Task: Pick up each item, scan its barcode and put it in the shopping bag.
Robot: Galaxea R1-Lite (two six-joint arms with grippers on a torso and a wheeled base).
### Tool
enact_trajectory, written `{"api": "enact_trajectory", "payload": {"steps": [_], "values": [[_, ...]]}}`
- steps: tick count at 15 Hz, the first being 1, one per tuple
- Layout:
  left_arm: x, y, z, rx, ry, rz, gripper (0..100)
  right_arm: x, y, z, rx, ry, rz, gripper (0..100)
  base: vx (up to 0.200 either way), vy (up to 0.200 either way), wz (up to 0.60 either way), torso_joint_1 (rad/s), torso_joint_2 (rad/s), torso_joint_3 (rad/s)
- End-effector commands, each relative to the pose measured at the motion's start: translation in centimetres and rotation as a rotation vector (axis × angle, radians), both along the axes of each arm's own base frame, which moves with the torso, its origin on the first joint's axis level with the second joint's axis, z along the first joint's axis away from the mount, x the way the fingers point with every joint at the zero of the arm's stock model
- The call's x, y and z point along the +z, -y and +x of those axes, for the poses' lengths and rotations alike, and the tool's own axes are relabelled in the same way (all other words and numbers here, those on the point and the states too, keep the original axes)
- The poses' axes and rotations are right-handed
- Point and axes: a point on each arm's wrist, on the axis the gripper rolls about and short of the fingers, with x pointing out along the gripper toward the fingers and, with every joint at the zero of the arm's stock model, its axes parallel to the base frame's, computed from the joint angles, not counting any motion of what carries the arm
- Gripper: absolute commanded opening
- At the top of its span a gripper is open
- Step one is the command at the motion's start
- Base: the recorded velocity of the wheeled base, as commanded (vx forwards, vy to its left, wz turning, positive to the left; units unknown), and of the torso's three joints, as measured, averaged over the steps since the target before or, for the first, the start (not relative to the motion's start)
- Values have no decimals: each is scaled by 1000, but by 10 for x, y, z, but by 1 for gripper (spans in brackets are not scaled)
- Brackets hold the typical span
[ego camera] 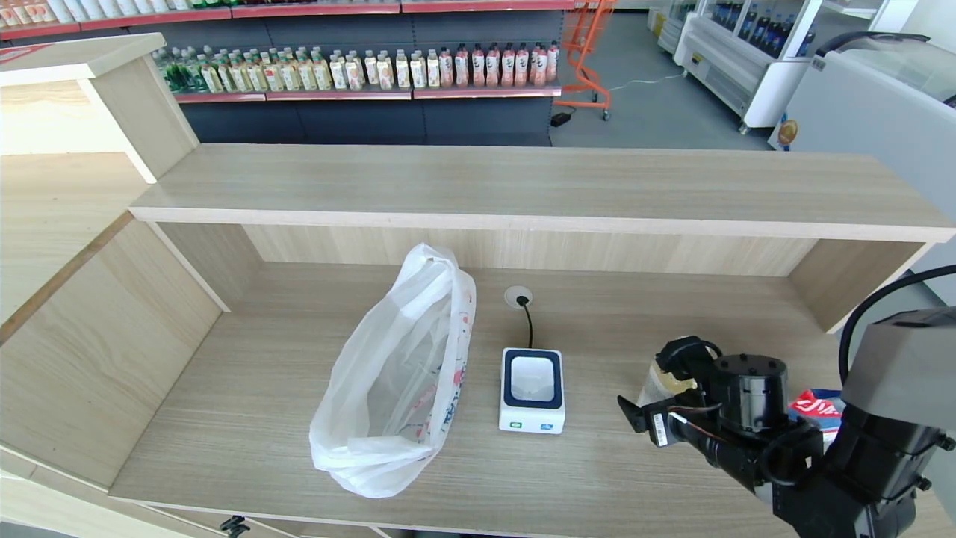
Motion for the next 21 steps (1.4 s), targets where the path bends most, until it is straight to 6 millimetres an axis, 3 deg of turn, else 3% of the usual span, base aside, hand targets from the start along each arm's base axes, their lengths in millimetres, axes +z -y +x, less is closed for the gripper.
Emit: {"api": "enact_trajectory", "payload": {"steps": [1, 4, 5, 14, 16, 19, 21], "values": [[0, 0, 0, 1, 0, 0, 100, -1, -2, 4, 3, 20, 8, 100, 0, 0, 0, 0, 0, 0], [0, 0, 0, 1, 0, 0, 100, 4, -5, 7, 52, 71, 51, 100, 0, 0, 0, 0, 0, 0], [0, 0, 0, 1, 0, 0, 100, 6, -5, 8, 72, 82, 64, 0, 0, 0, 0, 0, 0, 0], [0, 0, 0, 1, 0, 0, 100, 11, -6, 10, 80, 106, 74, 0, 0, 0, 0, 0, 0, 0], [0, 0, 0, 1, 0, 0, 100, 20, -7, 10, 88, 136, 97, 0, 0, 0, 0, 0, 0, 0], [0, 0, 0, 1, 0, 0, 100, 74, -3, -3, 195, 229, 244, 0, 0, 0, 0, 0, 0, 0], [0, 0, 0, 1, 0, 0, 100, 120, 2, -23, 296, 212, 383, 0, 0, 0, 0, 0, 0, 0]]}}
